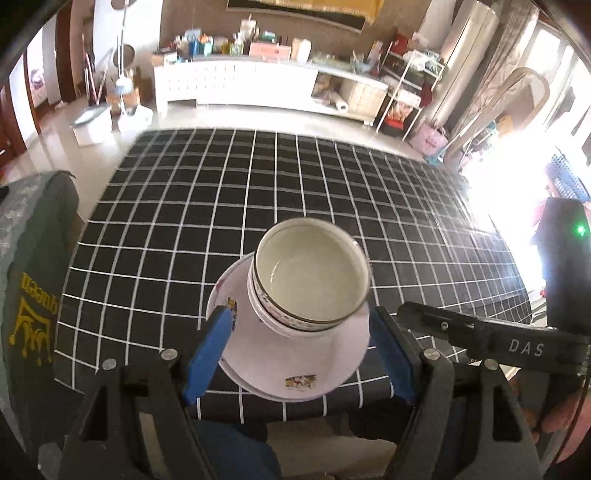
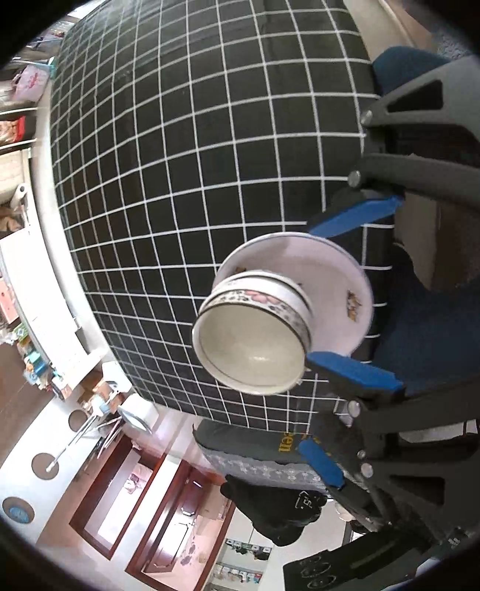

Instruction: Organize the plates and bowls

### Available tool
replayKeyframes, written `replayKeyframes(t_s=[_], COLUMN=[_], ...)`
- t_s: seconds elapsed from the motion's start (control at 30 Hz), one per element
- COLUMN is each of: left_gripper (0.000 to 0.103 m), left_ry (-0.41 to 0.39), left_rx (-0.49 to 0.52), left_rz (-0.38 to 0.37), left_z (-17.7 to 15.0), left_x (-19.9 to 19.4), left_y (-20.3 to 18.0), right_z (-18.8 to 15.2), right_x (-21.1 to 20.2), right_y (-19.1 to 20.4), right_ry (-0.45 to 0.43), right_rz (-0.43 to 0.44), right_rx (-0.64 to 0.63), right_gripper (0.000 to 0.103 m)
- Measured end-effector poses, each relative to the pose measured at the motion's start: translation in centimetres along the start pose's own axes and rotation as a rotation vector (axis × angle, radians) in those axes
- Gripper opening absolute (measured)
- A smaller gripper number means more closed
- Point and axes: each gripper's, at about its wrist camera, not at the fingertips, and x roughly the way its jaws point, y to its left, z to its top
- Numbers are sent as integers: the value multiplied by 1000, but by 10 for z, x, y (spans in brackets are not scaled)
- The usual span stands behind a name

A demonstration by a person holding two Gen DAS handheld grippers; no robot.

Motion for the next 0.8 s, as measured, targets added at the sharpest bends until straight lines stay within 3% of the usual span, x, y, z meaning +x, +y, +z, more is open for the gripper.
replayKeyframes(t_s=[0.17,0.23,0.43,0.63,0.8], left_gripper=[75,75,75,75,75], left_ry=[-73,-146,-277,-385,-465], left_rx=[19,-12,50,161,177], left_rz=[53,83,165,194,187], left_z=[-15,-22,-45,-64,-87], left_x=[-37,-51,-94,-127,-156], left_y=[-16,-23,-54,-89,-102], right_z=[-18,-25,-55,-88,-114], right_x=[-34,-45,-91,-126,-151], right_y=[4,7,17,21,18], right_ry=[-59,-91,-254,-416,-518], right_rz=[-10,-28,-152,-275,-309], right_rx=[-46,-63,-168,-231,-235], right_gripper=[69,69,69,70,81])
